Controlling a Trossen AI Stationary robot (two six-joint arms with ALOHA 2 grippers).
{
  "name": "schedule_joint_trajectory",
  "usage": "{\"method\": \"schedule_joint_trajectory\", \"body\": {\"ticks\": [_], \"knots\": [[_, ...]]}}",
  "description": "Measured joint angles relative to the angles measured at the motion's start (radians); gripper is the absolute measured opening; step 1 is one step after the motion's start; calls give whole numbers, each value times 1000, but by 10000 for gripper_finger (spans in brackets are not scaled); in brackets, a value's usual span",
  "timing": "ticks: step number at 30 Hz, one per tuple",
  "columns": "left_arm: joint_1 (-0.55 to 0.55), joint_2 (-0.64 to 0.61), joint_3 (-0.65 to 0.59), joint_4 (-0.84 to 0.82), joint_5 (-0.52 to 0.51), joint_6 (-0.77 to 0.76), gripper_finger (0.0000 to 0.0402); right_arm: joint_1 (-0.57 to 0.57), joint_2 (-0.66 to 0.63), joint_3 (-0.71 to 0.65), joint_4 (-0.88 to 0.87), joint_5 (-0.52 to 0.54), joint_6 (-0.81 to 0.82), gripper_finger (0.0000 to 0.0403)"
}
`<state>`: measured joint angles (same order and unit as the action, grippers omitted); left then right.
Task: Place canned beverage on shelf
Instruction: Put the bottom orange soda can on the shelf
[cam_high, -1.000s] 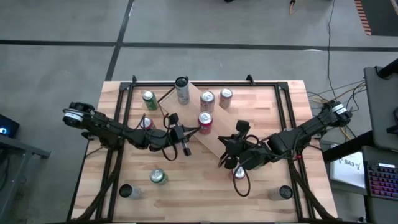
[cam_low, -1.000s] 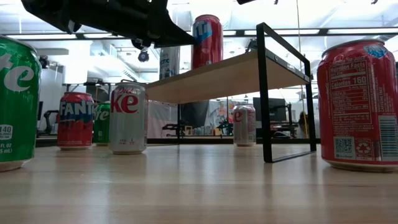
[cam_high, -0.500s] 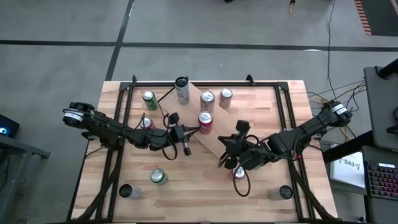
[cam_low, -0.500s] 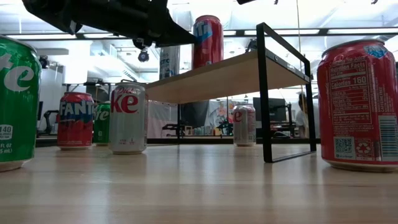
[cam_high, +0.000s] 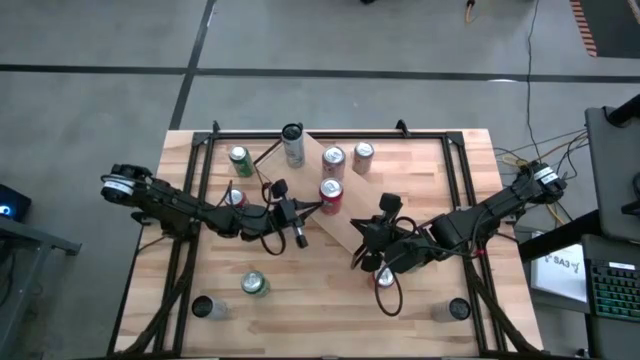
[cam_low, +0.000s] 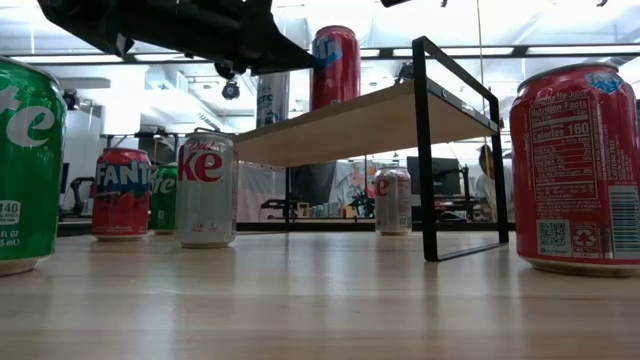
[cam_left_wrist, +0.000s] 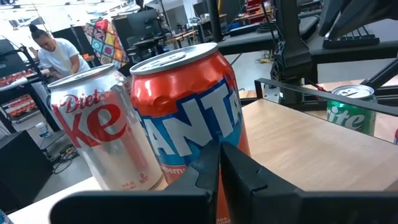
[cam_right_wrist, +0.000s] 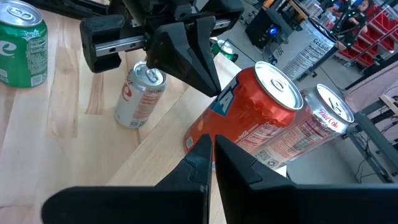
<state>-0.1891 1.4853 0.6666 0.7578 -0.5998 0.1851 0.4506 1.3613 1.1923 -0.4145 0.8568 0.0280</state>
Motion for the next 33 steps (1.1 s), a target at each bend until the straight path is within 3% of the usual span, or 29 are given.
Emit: {"method": "schedule_joint_trajectory", "body": {"ticks": [4,16,21,29,33], "knots": [[17,0,0,0,69,-28,0,0,0,0,0,0,-1,9],[37,0,0,0,69,-46,0,0,0,0,0,0,-4,9],[20,-10,0,-39,68,30,0,0,0,0,0,0,-5,9],[31,-71,0,-195,-88,70,0,0,0,0,-1,0,-22,9],[63,-50,0,-165,16,56,0,-8,0,0,0,0,-29,9]]}}
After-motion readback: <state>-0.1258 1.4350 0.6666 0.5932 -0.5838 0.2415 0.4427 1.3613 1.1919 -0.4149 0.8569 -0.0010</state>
